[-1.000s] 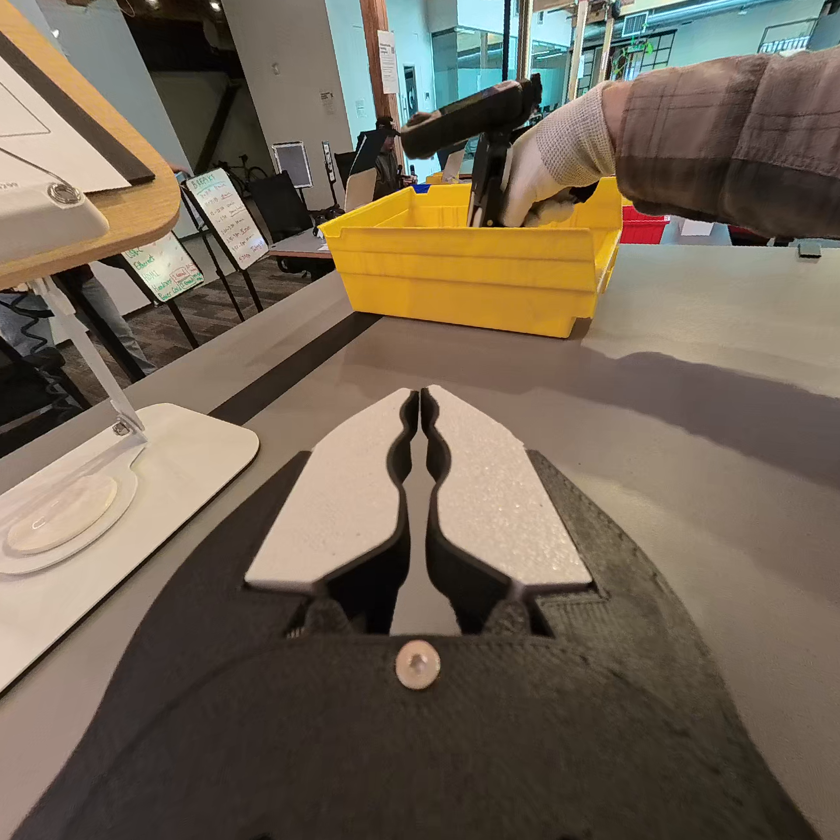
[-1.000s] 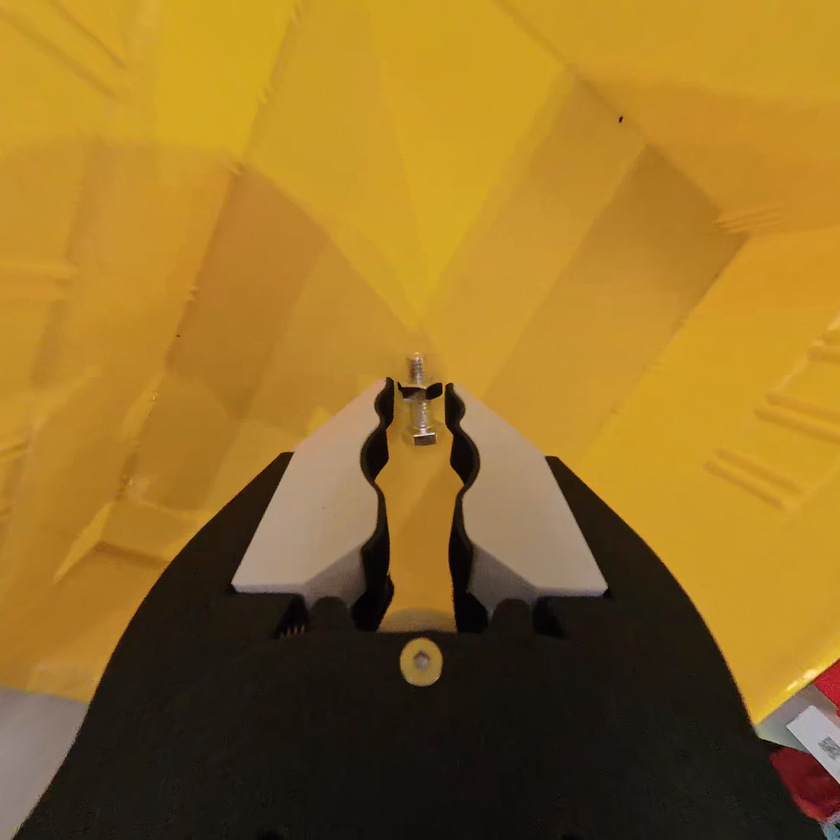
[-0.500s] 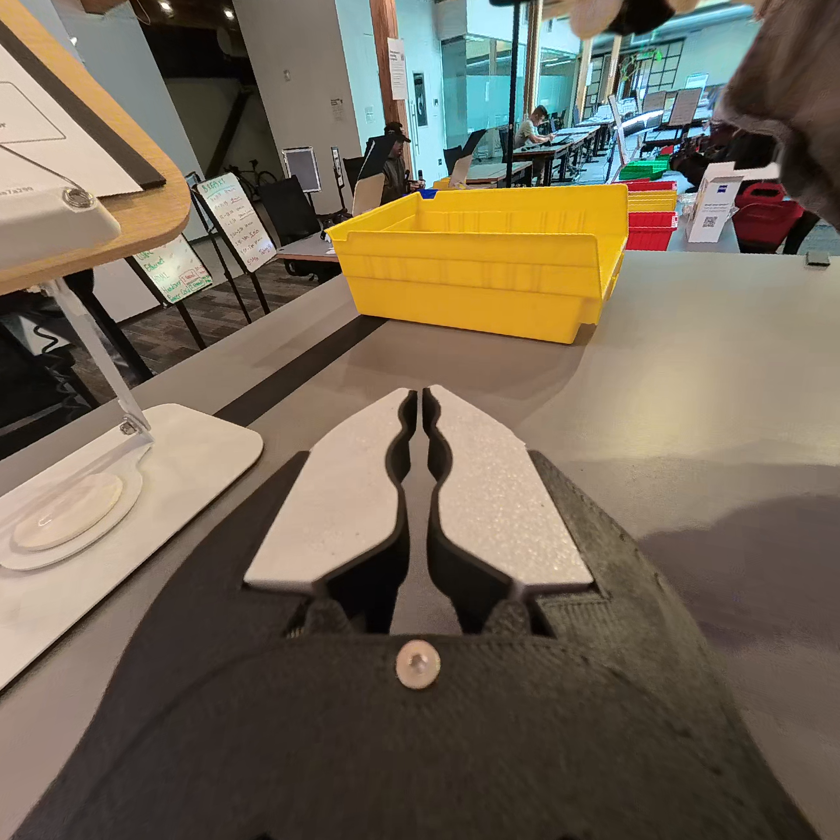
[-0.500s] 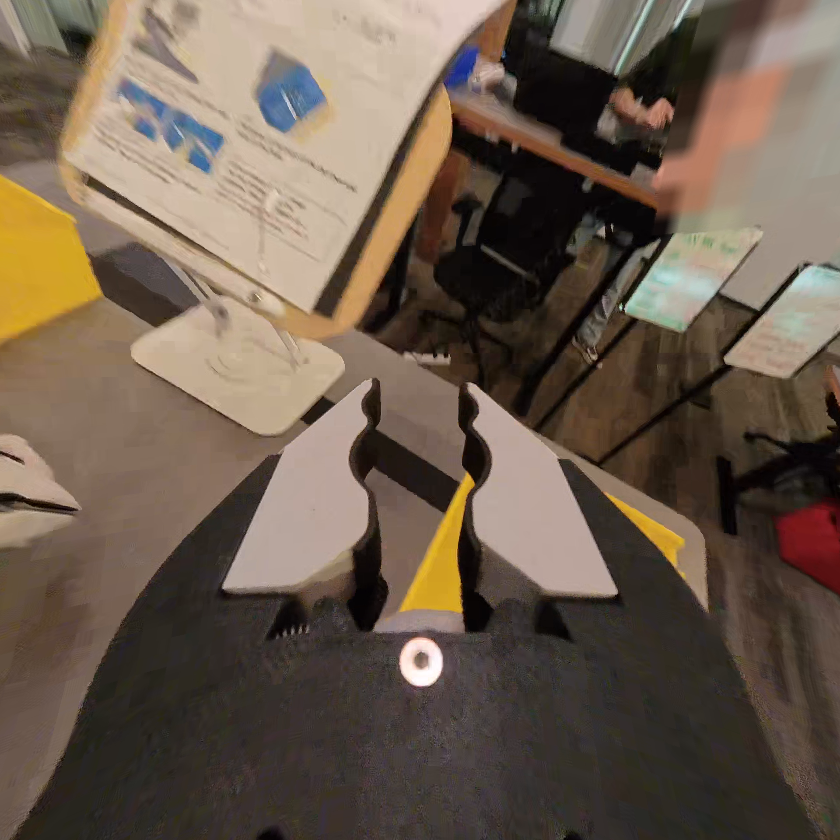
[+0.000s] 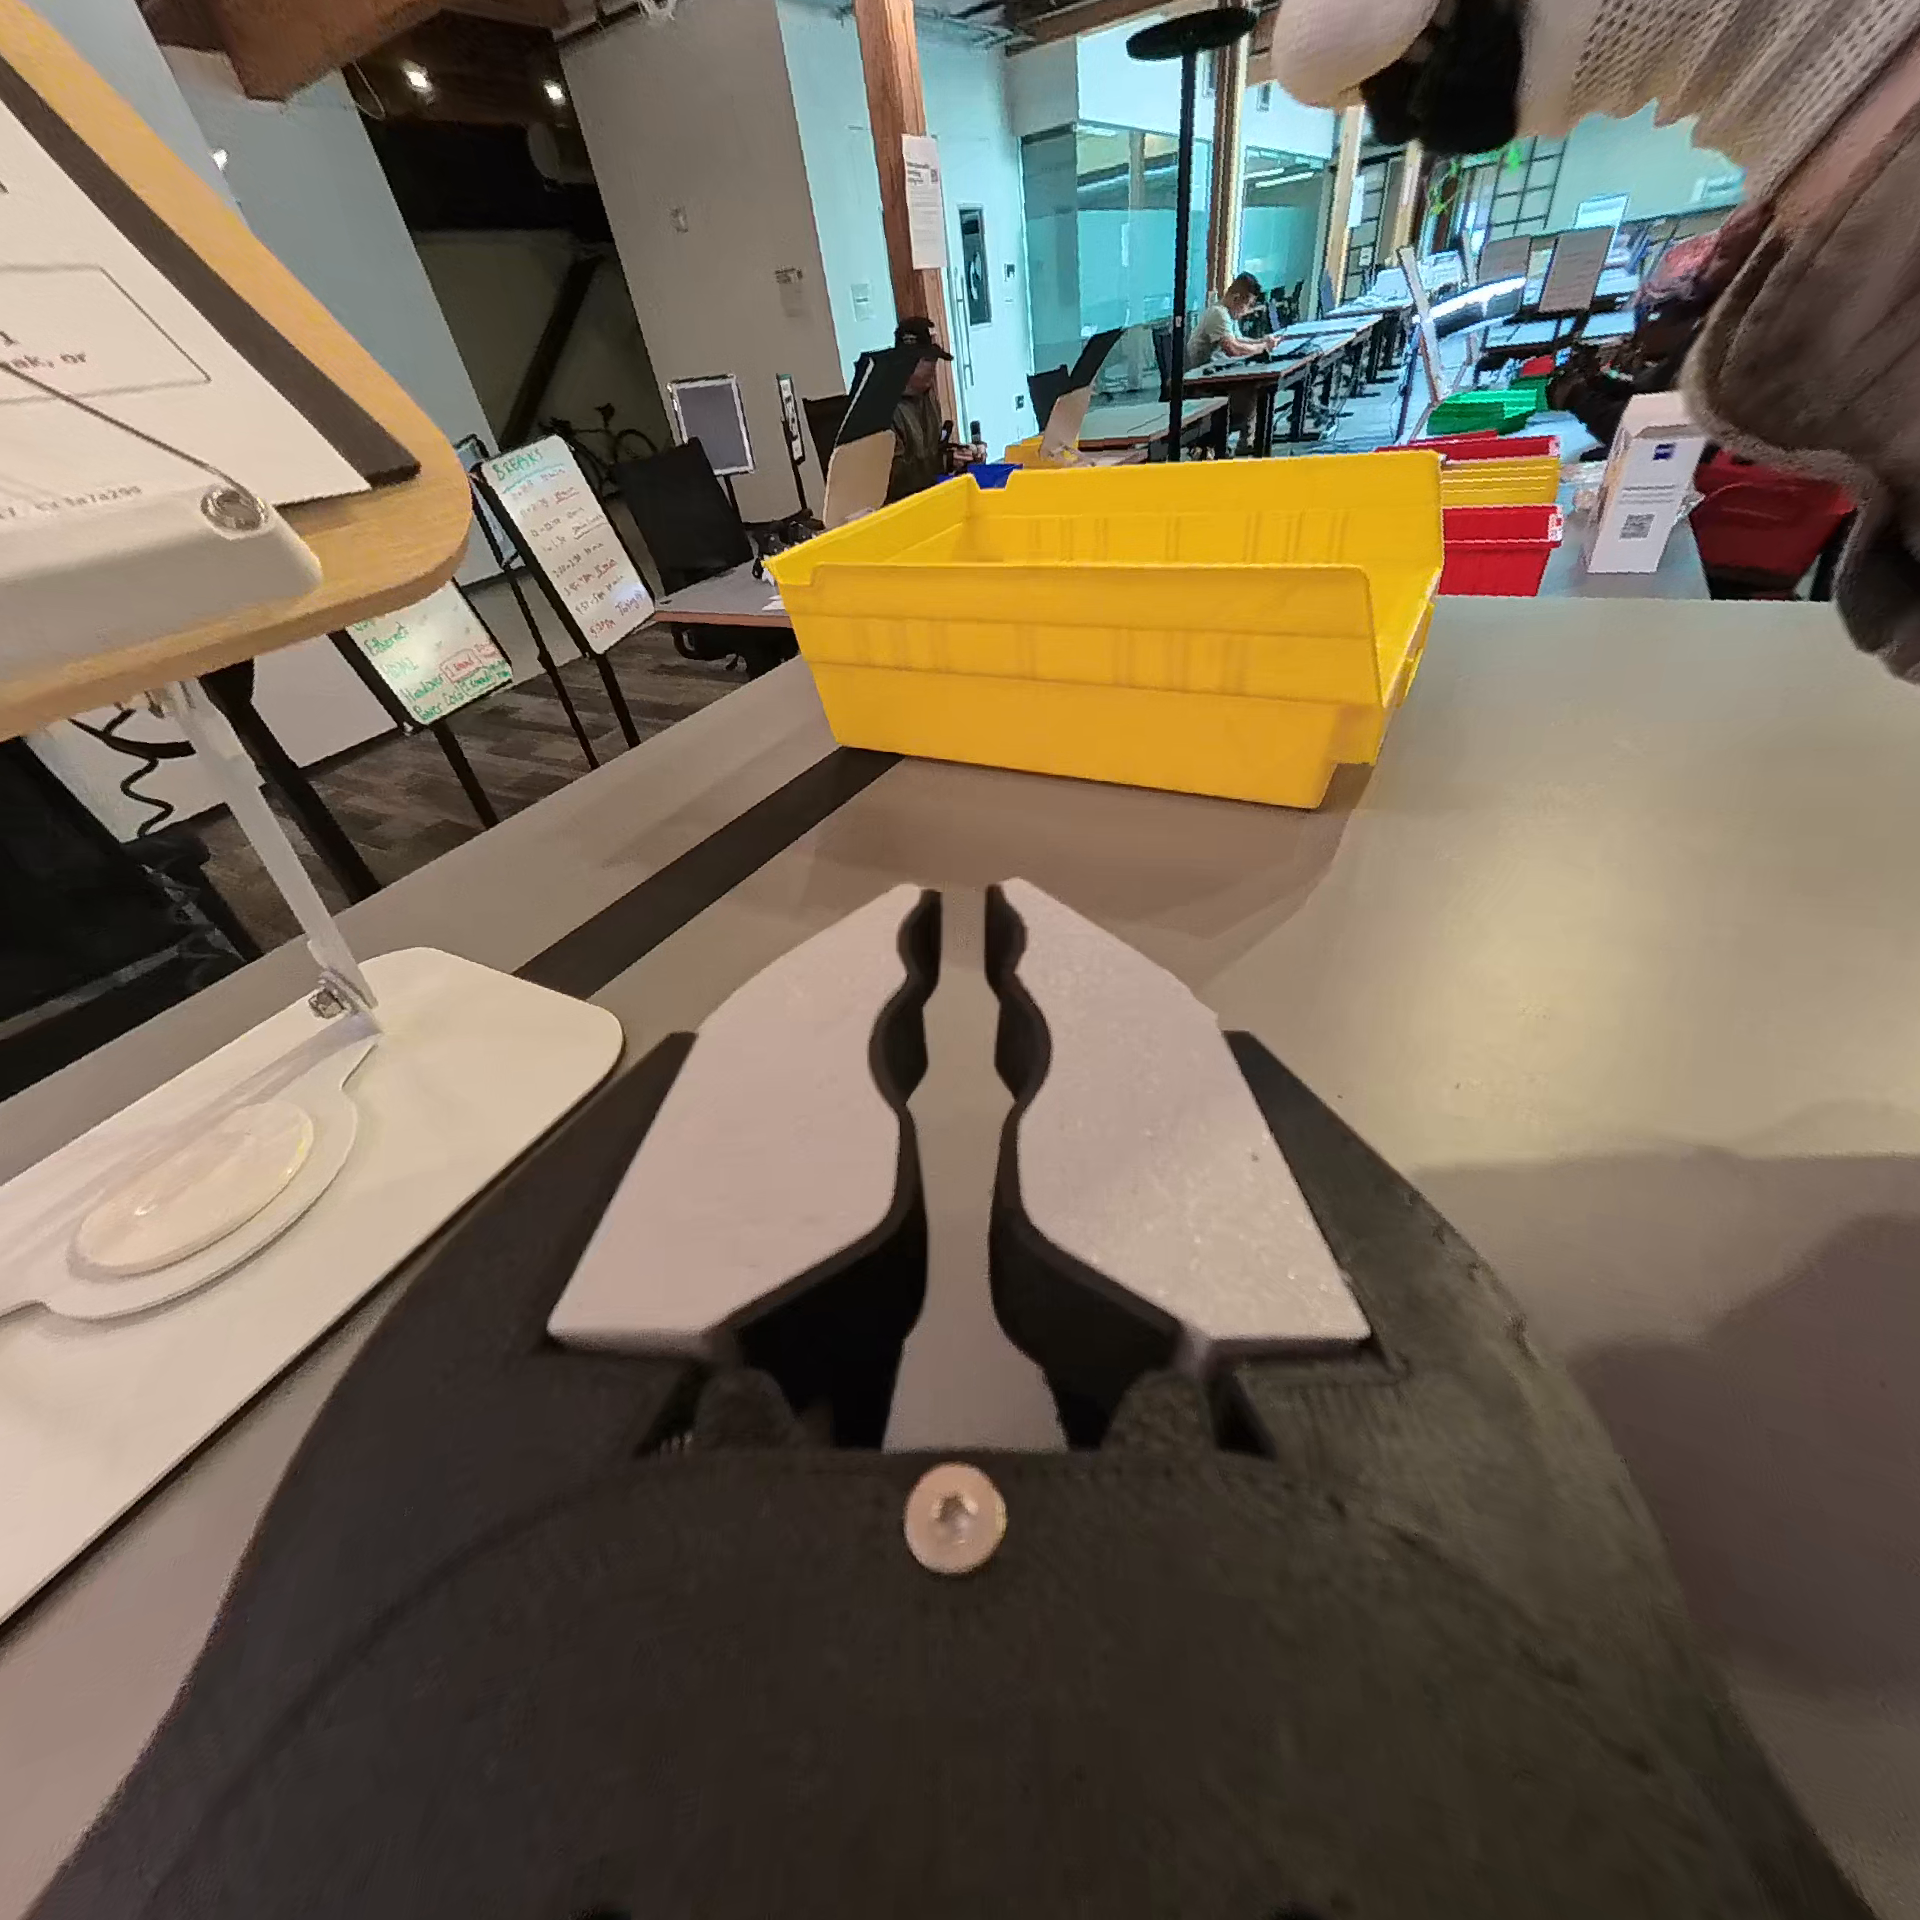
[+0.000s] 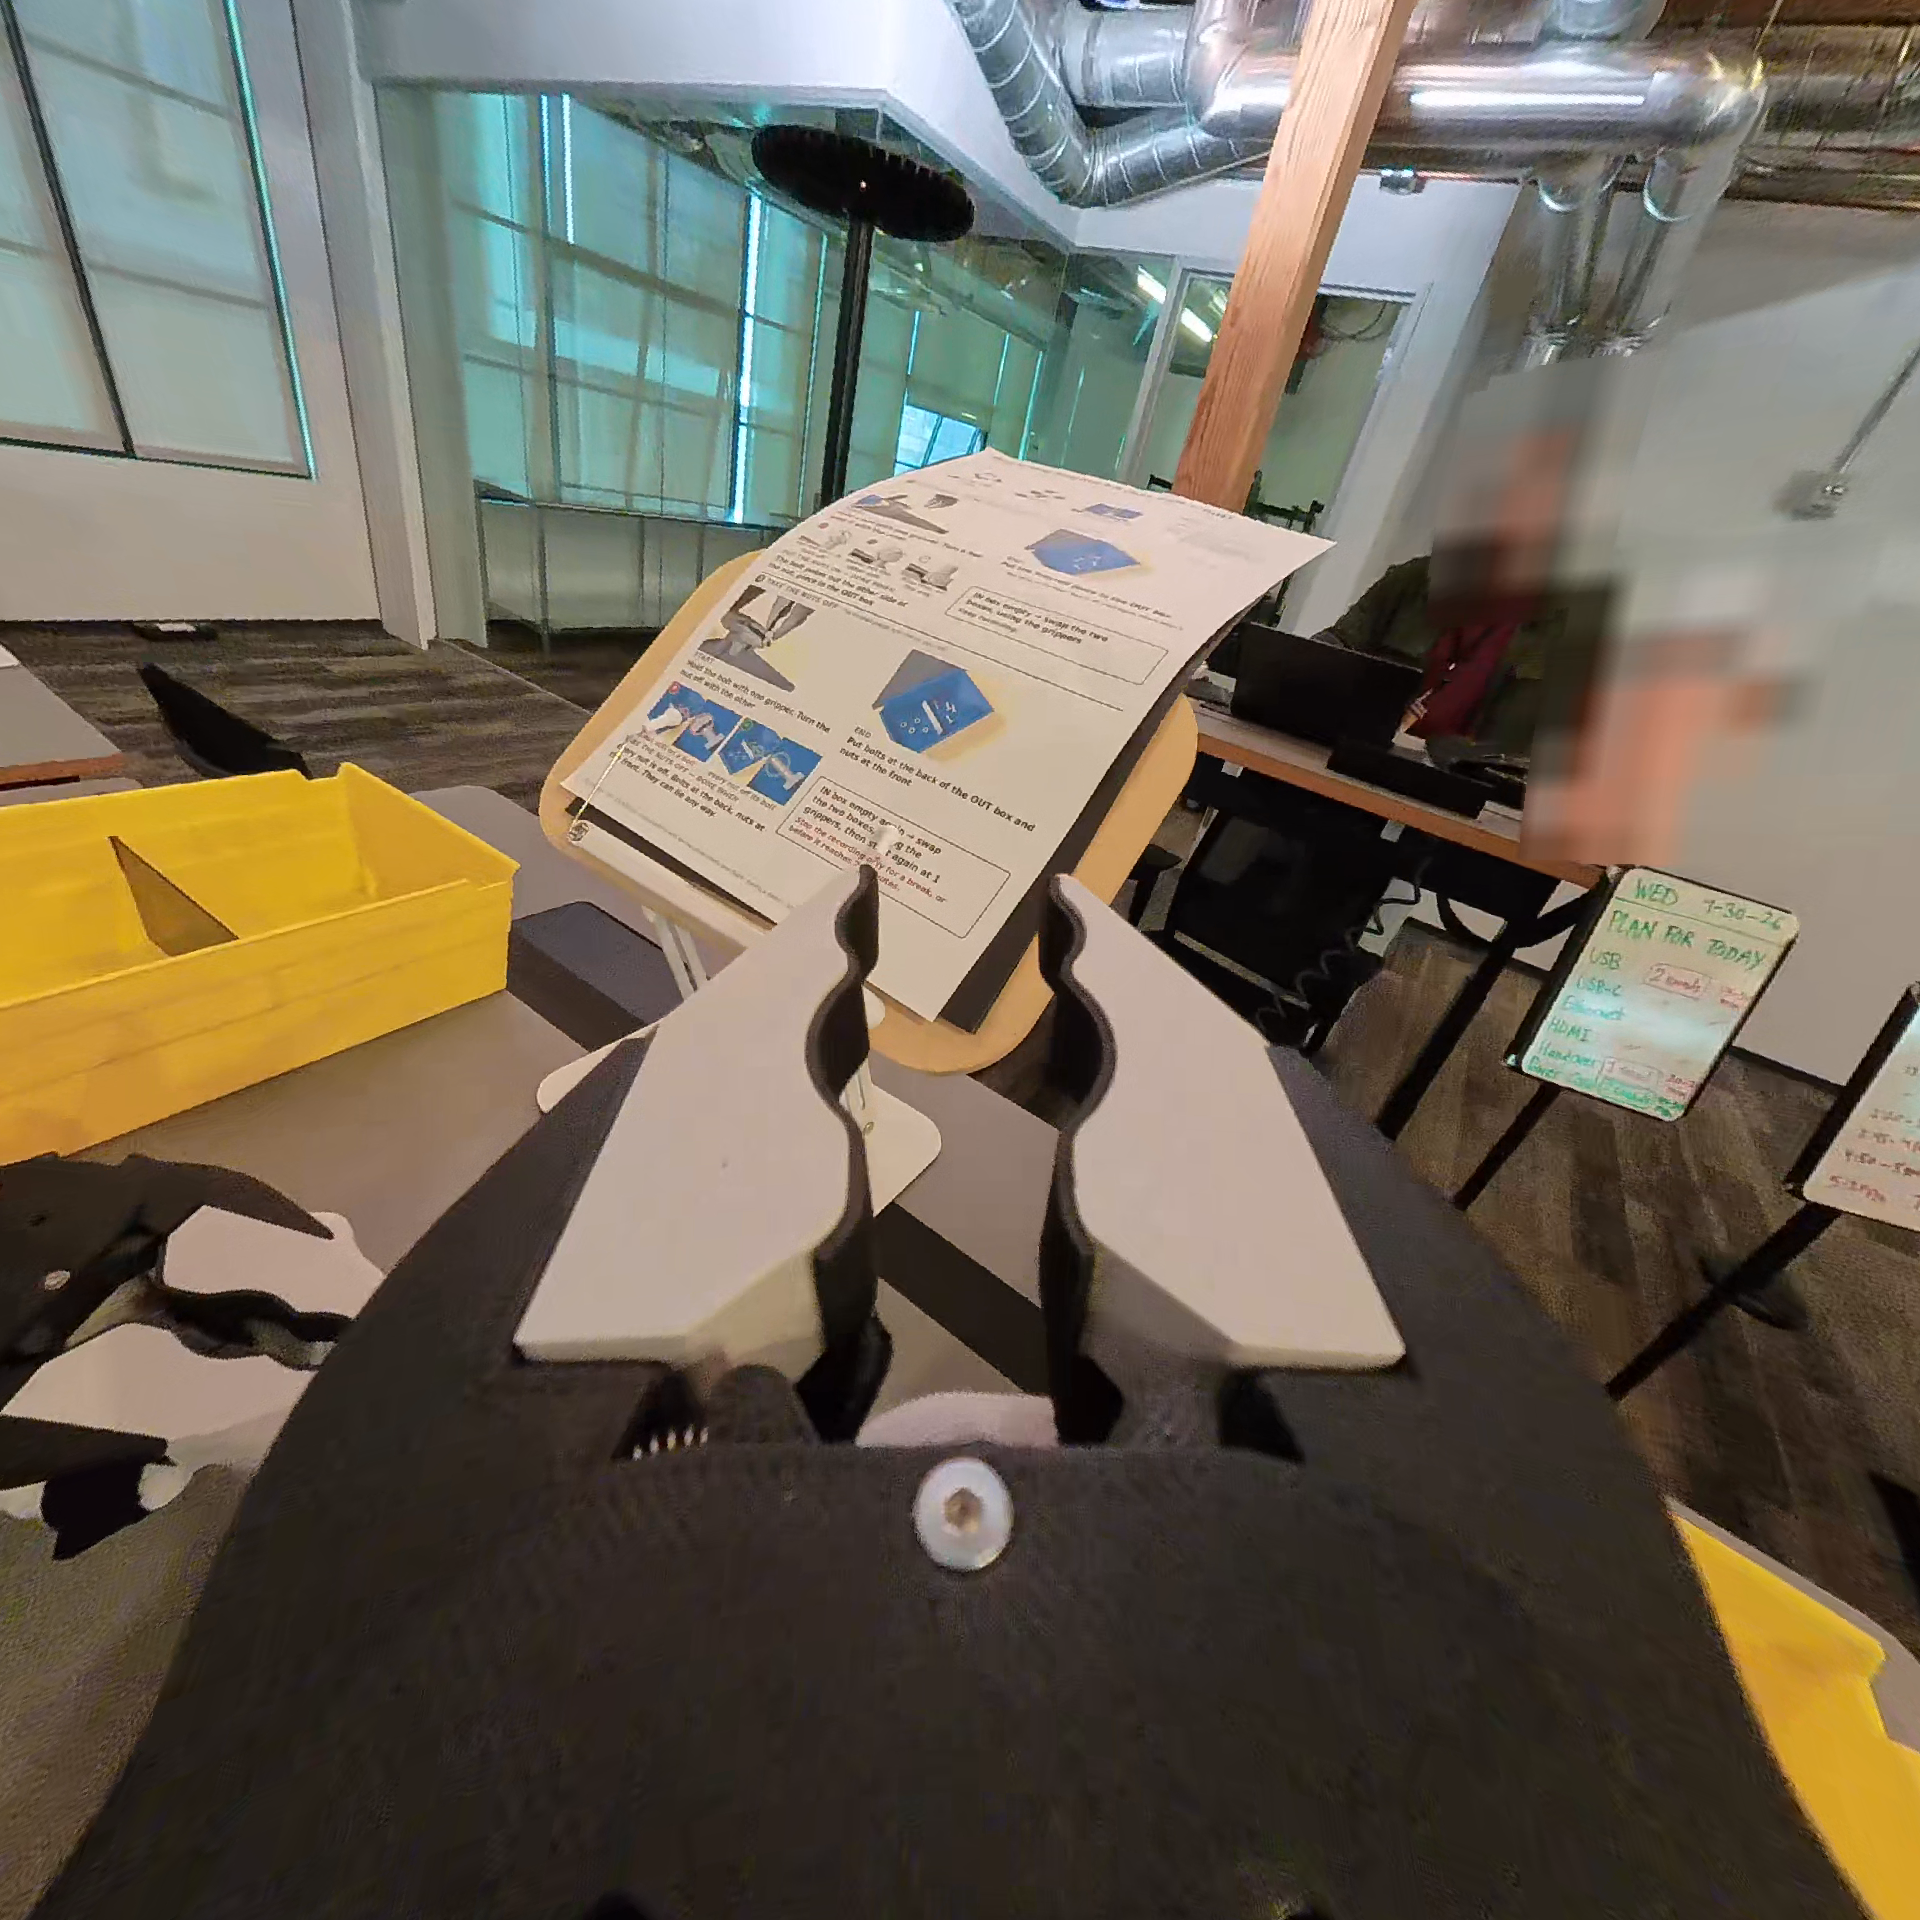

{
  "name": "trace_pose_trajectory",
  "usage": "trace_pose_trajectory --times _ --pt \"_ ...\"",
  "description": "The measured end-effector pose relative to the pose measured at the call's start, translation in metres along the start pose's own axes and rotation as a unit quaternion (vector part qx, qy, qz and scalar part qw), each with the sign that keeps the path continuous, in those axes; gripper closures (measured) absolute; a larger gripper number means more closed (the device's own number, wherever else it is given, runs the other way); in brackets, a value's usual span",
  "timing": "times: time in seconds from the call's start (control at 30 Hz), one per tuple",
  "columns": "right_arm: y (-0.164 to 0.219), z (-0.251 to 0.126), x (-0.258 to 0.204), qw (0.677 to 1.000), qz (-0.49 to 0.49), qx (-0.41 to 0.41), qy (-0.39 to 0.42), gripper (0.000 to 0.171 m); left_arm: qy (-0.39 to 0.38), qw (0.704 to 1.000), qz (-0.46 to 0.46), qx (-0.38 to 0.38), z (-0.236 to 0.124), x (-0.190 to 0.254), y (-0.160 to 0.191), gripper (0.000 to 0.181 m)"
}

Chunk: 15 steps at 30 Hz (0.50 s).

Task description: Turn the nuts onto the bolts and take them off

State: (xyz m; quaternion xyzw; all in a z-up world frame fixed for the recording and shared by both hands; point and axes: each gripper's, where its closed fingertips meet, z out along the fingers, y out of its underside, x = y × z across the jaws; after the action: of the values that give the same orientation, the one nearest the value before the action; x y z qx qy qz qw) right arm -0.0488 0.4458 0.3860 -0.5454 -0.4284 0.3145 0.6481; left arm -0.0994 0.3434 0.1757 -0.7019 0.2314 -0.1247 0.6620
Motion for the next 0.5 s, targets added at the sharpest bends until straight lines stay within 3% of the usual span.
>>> trace_pose_trajectory --times 0.5 --pt "0.001 0.015 -0.027 0.999 -0.031 0.007 -0.033 0.143 -0.016 0.999 0.024 0.017 -0.006 -0.004 -0.015 0.168"
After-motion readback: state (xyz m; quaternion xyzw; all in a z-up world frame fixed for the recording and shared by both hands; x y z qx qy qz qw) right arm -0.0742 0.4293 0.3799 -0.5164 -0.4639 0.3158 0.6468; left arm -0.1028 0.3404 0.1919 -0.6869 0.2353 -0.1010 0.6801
